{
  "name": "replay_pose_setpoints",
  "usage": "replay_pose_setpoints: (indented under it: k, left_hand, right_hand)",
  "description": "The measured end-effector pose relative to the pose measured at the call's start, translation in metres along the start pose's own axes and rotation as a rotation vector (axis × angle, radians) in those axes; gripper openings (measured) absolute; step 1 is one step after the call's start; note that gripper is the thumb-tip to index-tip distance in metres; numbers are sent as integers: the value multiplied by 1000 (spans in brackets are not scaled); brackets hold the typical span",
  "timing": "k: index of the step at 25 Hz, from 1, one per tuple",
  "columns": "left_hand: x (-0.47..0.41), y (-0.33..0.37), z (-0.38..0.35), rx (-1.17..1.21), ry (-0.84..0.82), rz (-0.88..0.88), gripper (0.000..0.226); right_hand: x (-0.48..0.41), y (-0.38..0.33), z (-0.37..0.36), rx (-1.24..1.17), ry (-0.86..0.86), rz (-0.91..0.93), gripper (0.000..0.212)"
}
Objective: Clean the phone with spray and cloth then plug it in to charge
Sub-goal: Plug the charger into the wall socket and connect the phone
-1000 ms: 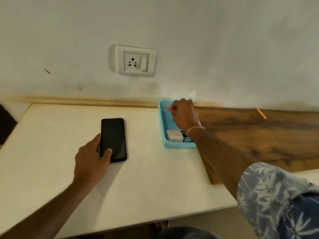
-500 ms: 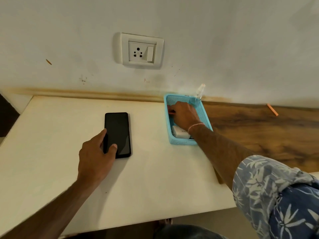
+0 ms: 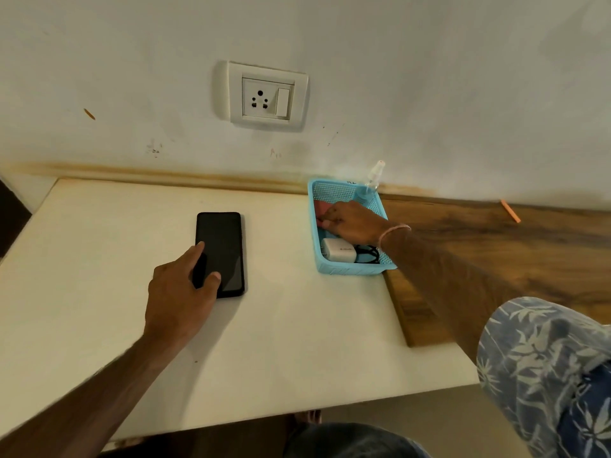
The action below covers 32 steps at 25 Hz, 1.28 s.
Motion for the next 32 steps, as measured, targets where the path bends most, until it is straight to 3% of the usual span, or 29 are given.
replay_pose_setpoints:
  k: [2,5,7,10,16,23,32]
  left_hand:
    - [1,3,1,2,-21,8,58]
    - [3,4,2,11,-60,41,58]
    - [5,3,3,2,-81,44,59]
    - [12,5,2,1,-101,25,61]
    - [21,5,1,5,-110,24,62]
    - [27,7,1,11,-97,19,61]
    - [41,11,1,59,-105,10,57]
  right_hand:
    - [7,4,4,-58,-87,3,34]
    - [23,8,15,-140,10,33,40]
    - [33,12,14,-167,-18,39,45]
    - [39,16,3,-141,-136,16,52]
    - [34,13,-6,-49,-147,36,62]
    - [51,7,5,-98,-19,71,54]
    - [77,-8,59,-176,183,73,61]
Point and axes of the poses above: each hand's wrist, its own x-axis away from the middle knuckle, its own z-axis out of the back of the hand, y = z × x, the point moved 6 cm from there along -x, towards the middle knuckle, and after that the axes turned 6 degrees about x, right-handed, at the moved point
